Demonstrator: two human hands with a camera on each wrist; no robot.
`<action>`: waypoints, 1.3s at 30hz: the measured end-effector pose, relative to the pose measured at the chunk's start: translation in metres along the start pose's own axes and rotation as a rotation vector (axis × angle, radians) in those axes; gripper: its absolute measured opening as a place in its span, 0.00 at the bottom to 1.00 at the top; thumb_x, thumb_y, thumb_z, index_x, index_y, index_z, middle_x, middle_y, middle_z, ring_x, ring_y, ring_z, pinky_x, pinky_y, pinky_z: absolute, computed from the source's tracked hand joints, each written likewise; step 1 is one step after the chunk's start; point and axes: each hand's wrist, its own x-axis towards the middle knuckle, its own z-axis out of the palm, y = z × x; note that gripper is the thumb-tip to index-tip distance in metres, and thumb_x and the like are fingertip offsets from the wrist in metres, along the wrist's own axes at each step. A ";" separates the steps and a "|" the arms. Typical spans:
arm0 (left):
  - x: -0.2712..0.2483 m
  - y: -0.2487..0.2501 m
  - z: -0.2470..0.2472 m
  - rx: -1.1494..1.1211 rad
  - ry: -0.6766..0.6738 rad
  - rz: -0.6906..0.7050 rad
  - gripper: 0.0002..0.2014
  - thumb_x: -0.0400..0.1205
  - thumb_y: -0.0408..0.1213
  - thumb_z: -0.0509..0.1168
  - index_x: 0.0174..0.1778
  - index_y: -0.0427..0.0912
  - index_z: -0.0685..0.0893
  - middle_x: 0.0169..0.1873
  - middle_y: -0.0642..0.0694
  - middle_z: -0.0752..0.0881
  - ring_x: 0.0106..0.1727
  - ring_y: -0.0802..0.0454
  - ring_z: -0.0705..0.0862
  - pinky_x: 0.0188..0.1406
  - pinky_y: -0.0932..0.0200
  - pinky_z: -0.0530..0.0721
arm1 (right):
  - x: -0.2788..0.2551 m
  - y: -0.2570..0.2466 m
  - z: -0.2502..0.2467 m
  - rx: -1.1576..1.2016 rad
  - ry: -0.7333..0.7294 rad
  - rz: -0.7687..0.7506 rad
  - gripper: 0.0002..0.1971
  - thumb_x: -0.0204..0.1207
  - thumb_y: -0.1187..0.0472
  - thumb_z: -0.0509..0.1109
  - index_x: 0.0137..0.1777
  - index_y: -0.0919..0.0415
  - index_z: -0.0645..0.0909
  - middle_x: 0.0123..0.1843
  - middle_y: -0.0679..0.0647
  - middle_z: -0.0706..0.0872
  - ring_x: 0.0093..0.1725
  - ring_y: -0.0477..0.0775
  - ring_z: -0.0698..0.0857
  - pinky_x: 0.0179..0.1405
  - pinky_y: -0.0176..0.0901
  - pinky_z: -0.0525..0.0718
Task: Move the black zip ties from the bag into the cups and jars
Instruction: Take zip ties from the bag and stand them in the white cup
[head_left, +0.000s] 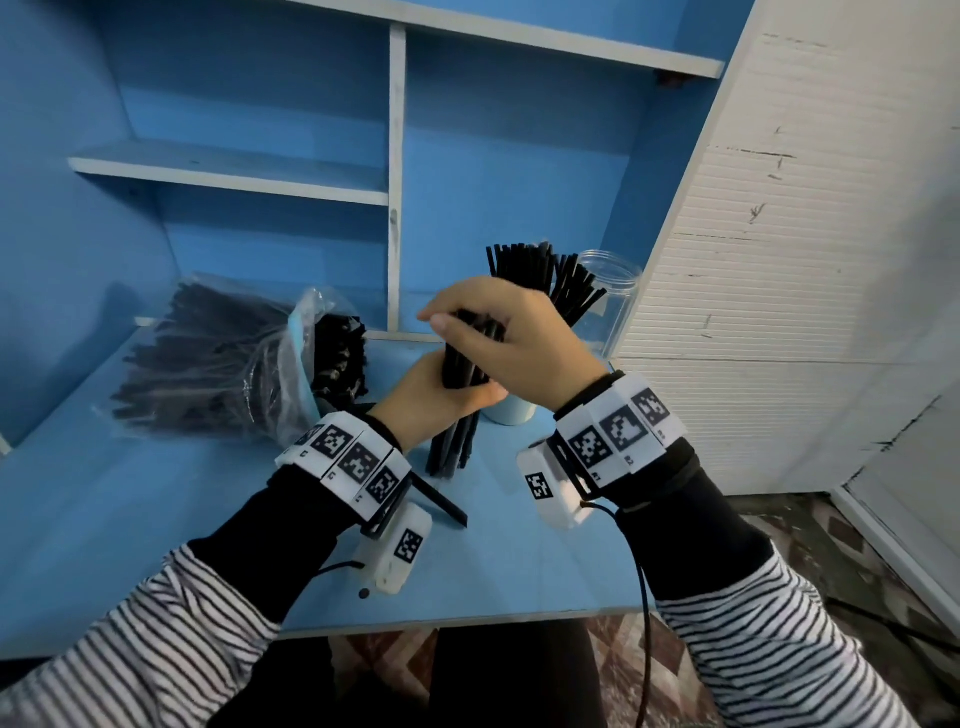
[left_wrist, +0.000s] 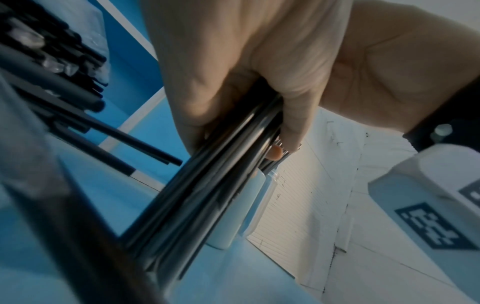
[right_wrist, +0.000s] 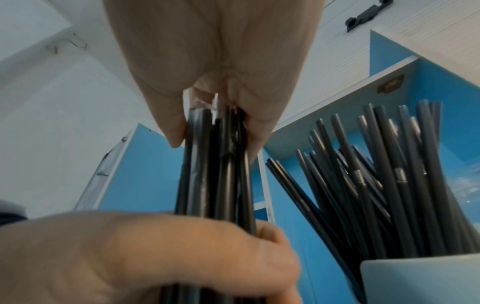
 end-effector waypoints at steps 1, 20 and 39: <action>0.001 -0.004 0.001 0.027 -0.012 -0.020 0.10 0.77 0.39 0.72 0.53 0.43 0.83 0.49 0.45 0.89 0.53 0.52 0.86 0.60 0.49 0.84 | -0.003 0.003 0.001 -0.022 -0.011 0.012 0.09 0.81 0.62 0.68 0.57 0.60 0.87 0.53 0.45 0.87 0.54 0.35 0.82 0.59 0.24 0.75; -0.006 0.003 -0.004 0.041 -0.200 0.054 0.13 0.73 0.58 0.69 0.27 0.56 0.81 0.29 0.54 0.86 0.46 0.48 0.89 0.60 0.36 0.82 | -0.019 0.001 -0.039 0.040 0.077 0.230 0.43 0.59 0.42 0.83 0.73 0.52 0.69 0.57 0.45 0.78 0.51 0.45 0.77 0.50 0.30 0.76; 0.005 0.024 -0.004 -0.142 0.034 0.197 0.33 0.61 0.46 0.80 0.60 0.55 0.73 0.59 0.51 0.78 0.56 0.59 0.84 0.58 0.63 0.83 | 0.012 0.021 -0.072 0.171 0.024 0.197 0.04 0.74 0.69 0.74 0.41 0.71 0.84 0.32 0.47 0.85 0.30 0.38 0.82 0.31 0.26 0.76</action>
